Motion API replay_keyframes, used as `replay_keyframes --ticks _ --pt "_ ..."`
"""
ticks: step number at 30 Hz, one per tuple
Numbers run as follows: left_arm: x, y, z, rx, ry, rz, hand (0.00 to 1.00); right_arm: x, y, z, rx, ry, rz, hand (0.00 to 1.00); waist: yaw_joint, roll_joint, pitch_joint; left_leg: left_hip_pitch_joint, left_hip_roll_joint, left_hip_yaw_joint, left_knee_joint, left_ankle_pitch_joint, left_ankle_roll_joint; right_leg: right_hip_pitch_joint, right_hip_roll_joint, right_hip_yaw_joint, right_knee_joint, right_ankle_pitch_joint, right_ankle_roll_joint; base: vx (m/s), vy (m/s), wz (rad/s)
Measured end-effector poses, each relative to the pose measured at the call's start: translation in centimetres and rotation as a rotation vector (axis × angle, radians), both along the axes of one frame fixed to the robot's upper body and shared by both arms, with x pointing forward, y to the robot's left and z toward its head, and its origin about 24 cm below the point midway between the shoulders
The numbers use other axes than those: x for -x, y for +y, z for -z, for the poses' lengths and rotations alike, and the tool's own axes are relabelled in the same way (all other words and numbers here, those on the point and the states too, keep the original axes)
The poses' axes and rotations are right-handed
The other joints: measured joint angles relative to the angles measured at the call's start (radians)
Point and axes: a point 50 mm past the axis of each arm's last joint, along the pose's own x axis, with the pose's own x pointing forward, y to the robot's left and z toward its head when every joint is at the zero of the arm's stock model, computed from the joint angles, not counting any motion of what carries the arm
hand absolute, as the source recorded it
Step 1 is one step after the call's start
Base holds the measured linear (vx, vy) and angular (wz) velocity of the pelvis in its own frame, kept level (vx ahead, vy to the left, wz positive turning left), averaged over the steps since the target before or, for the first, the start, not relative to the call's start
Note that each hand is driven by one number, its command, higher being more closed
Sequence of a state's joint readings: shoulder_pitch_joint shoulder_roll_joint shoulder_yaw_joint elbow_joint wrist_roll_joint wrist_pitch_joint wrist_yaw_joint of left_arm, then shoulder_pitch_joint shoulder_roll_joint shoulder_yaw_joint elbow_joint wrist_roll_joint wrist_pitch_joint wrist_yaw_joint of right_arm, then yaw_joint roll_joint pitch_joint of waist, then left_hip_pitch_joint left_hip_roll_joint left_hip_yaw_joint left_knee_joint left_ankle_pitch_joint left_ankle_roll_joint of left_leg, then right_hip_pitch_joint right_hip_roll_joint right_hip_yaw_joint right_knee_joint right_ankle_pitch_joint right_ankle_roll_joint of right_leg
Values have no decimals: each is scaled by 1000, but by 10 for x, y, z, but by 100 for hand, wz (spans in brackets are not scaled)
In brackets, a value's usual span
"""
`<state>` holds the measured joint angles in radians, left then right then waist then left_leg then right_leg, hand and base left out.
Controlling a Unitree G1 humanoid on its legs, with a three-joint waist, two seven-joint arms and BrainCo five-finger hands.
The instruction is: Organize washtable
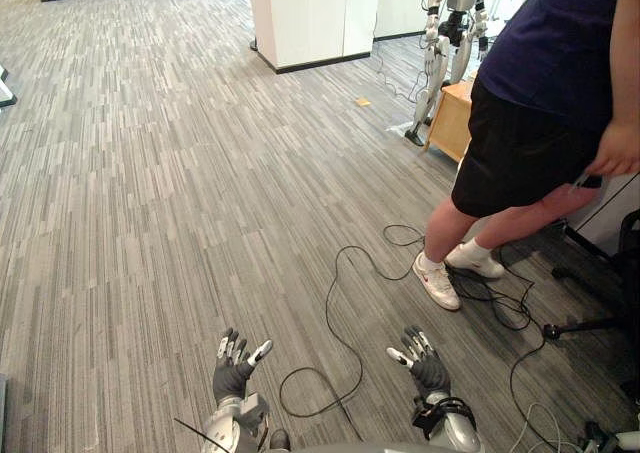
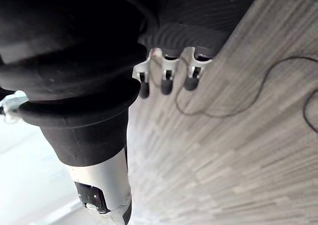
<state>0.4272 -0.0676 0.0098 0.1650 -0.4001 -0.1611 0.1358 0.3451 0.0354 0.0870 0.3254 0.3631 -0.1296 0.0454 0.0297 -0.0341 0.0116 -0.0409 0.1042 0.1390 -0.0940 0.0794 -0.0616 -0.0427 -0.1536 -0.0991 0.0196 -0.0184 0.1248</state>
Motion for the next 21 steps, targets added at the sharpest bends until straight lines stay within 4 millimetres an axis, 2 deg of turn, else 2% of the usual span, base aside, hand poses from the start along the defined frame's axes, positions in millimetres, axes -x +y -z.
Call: replay_keyframes --ticks 2,4,5,6,7,8,9,10,11,12,13,14,15,16,18,19,20,21 --pt "-5 0 -2 -1 -17 5 0 -6 -1 -1 6 -9 -8 0 16 -12 14 -34 -7 -4 41 -12 12 -13 -15 -21 20 -14 0 51 27 28" --pt "-10 1 -5 -5 -34 4 0 -20 3 -8 2 -55 -21 0 14 -24 53 -78 -25 -36 146 -72 22 -14 -43 -53 80 -50 -5 76 45 48" --pt "-11 1 -7 -6 -43 6 0 -27 4 -11 2 -75 -28 0 15 -45 71 -99 -42 -53 218 -117 33 -13 -71 -78 130 -90 -22 110 111 58" --pt "-12 0 -8 -5 -51 10 0 -30 3 -13 6 -89 -32 0 13 -43 83 -113 -54 -56 301 -174 46 -6 -92 -100 210 -119 -52 152 118 52" --pt "-13 0 -9 -5 -56 12 0 -34 3 -15 9 -101 -40 0 17 -33 94 -117 -53 -63 326 -199 50 -25 -98 -102 291 -130 -69 112 135 35" --pt "-12 0 -10 -6 -56 13 0 -38 6 -19 9 -120 -57 0 16 -36 103 -105 -60 -69 351 -232 66 -93 -123 -88 481 -115 -112 98 104 20" --pt "-12 1 -11 -10 -60 13 0 -38 9 -19 6 -125 -65 0 14 -37 104 -89 -66 -78 352 -240 75 -122 -131 -73 564 -90 -150 156 140 42" --pt "-14 2 -14 -20 -76 27 0 -38 13 -21 -1 -137 -78 0 7 -35 117 -57 -76 -109 345 -252 93 -176 -143 -45 714 -5 -199 269 79 54" --pt "-18 4 -18 -43 -95 49 0 -33 16 -20 -11 -135 -83 0 2 -37 125 -29 -69 -141 350 -273 111 -234 -124 -8 804 -75 -136 294 46 50" --pt "-20 5 -19 -54 -98 56 0 -31 19 -20 -21 -134 -95 0 1 -38 126 -23 -64 -150 354 -282 112 -251 -101 2 805 -123 -123 305 11 32" --pt "-24 5 -21 -66 -111 76 0 -29 23 -23 -31 -150 -114 0 -1 -35 127 -16 -56 -161 360 -303 114 -293 -51 30 746 -173 -108 289 6 26" --pt "-29 1 -24 -67 -127 104 0 -28 23 -26 -31 -162 -116 0 -15 -31 130 -14 -56 -172 363 -322 119 -329 -12 48 633 -178 -87 278 5 29" --pt "-32 -3 -25 -65 -137 128 0 -29 22 -27 -29 -166 -113 0 -20 -26 133 -11 -56 -178 367 -332 121 -345 4 56 561 -171 -74 369 -28 34" --pt "-38 -12 -27 -55 -159 175 0 -28 19 -26 -12 -162 -108 0 -21 -17 139 4 -60 -191 374 -358 128 -369 16 63 419 -134 -34 339 -46 36" --pt "-43 -24 -30 -43 -178 224 0 -23 16 -24 5 -148 -110 0 -27 -19 143 68 -86 -222 373 -412 115 -366 -1 65 209 -41 1 420 -110 52" --pt "-43 -26 -30 -40 -180 230 0 -22 16 -24 9 -148 -114 0 -30 -23 144 90 -90 -227 372 -429 105 -364 -8 62 187 -25 -5 617 -281 76" --pt "-43 -29 -30 -37 -180 238 0 -22 16 -29 17 -167 -124 0 -47 -22 143 151 -90 -259 373 -485 101 -369 -25 42 246 31 -32 558 -293 70" --pt "-42 -32 -29 -30 -177 239 0 -23 14 -31 28 -176 -129 0 -57 -4 139 177 -69 -275 358 -503 99 -373 -20 23 306 53 -41 590 -313 72"
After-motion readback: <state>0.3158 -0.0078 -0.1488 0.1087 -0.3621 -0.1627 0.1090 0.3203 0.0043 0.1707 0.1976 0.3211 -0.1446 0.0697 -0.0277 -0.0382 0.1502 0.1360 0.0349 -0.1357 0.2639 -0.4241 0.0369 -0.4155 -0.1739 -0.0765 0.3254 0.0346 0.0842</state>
